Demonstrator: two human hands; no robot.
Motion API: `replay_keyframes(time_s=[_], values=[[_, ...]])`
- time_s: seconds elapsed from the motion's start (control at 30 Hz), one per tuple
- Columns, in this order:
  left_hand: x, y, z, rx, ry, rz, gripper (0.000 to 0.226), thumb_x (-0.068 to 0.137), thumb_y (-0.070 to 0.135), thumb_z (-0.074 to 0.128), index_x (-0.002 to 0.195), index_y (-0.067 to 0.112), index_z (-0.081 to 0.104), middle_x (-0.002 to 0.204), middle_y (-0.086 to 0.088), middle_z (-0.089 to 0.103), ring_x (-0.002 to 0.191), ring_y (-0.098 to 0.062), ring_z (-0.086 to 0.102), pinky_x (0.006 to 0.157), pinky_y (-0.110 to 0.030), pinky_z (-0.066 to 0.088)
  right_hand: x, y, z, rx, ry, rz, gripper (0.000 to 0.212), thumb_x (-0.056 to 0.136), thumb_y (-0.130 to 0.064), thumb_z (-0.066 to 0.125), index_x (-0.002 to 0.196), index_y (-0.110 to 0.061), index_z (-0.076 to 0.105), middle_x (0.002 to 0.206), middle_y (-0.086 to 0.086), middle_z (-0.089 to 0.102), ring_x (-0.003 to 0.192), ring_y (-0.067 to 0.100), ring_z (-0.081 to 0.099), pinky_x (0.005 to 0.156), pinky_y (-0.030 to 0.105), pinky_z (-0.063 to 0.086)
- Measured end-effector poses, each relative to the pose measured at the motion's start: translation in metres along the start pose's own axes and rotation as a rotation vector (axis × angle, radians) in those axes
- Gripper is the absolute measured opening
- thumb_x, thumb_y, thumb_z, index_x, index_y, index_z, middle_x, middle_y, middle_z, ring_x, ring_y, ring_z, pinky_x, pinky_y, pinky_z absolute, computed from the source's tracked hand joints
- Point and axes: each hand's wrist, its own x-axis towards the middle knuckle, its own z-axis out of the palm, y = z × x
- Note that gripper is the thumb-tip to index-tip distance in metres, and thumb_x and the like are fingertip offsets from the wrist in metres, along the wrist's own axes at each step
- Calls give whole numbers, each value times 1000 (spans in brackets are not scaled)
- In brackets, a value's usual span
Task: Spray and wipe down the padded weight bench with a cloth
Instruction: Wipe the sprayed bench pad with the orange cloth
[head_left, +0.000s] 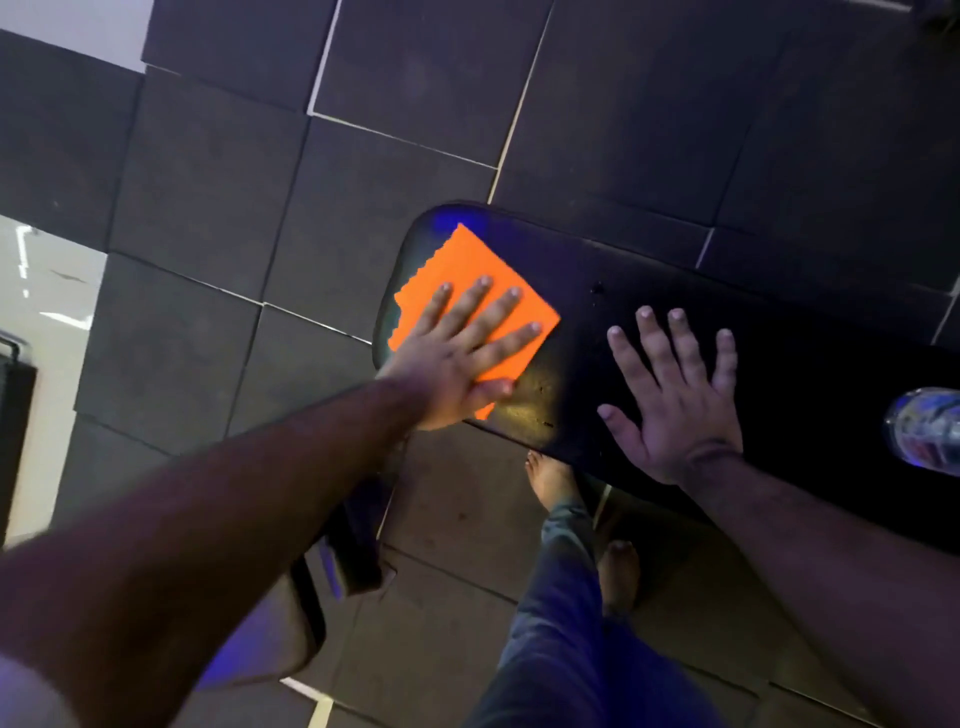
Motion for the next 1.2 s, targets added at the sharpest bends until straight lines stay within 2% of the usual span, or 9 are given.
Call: replay_keyframes(time_s=[0.13, 0.27, 0.4, 0.53, 0.63, 0.8, 0.93, 1.07, 1.2], values=[[6, -37, -8, -47, -9, -249, 77, 105, 65, 33, 170, 42, -1, 183, -4, 2, 168, -37, 5, 132, -66, 11, -1, 0, 2, -1, 13, -4, 87, 97, -68, 33, 171, -29, 7, 180, 3, 0, 165, 34, 2, 126, 72, 0], [91, 22, -26, -173, 131, -592, 71, 107, 65, 29, 173, 41, 18, 182, -2, 14, 168, -37, 7, 132, -63, 3, -2, 1, 2, 8, 31, 3, 90, 97, -69, 34, 171, -26, 7, 180, 3, -1, 165, 32, 2, 126, 71, 2], [75, 67, -15, -107, 69, -234, 78, 106, 65, 35, 174, 32, 16, 182, -6, 17, 168, -37, 12, 132, -64, 12, -6, 0, 2, 59, 113, 57, 97, 98, -72, 37, 171, -15, 7, 179, 8, 1, 166, 30, 3, 129, 65, 8], [11, 15, -4, 12, -6, 172, 80, 105, 64, 43, 172, 29, 18, 181, -8, 14, 166, -40, 16, 131, -64, 14, -8, -1, 4, 50, 152, 82, 102, 97, -75, 39, 170, -11, 8, 179, 9, 5, 166, 29, 4, 130, 62, 12], [27, -7, -17, -28, -63, -9, 77, 104, 65, 32, 172, 36, 13, 181, -1, 5, 168, -37, 9, 132, -63, 7, -8, -4, 0, 24, 141, 90, 101, 97, -75, 39, 170, -11, 11, 179, 9, 10, 165, 30, 7, 130, 61, 12], [119, 79, -37, -181, 33, -435, 70, 105, 65, 18, 172, 43, 19, 182, 3, 14, 169, -33, 6, 133, -61, 0, -23, 0, -17, 73, 207, 169, 90, 100, -72, 42, 166, -13, 27, 177, 11, 17, 164, 32, 14, 131, 58, 12], [87, 130, -20, -101, 31, -197, 71, 106, 63, 24, 173, 38, 19, 182, -1, 17, 168, -35, 11, 132, -63, 6, -67, 17, -22, 57, 150, 329, 82, 102, -61, 40, 167, -14, 26, 178, 13, 13, 164, 36, 13, 131, 58, 12], [-10, 91, 3, 81, -41, 135, 74, 106, 60, 33, 172, 33, 15, 180, -6, 22, 166, -38, 20, 129, -65, 14, -108, 44, -23, 8, 54, 361, 83, 101, -62, 35, 170, -22, 14, 178, 15, 3, 164, 39, 5, 131, 59, 12], [10, 58, -3, 38, 3, -189, 71, 107, 59, 27, 171, 42, 0, 183, 1, 9, 169, -32, 6, 130, -68, 3, -118, 57, -12, -27, 39, 380, 83, 101, -66, 30, 170, -25, 10, 179, 13, 1, 164, 39, 2, 131, 61, 8]])
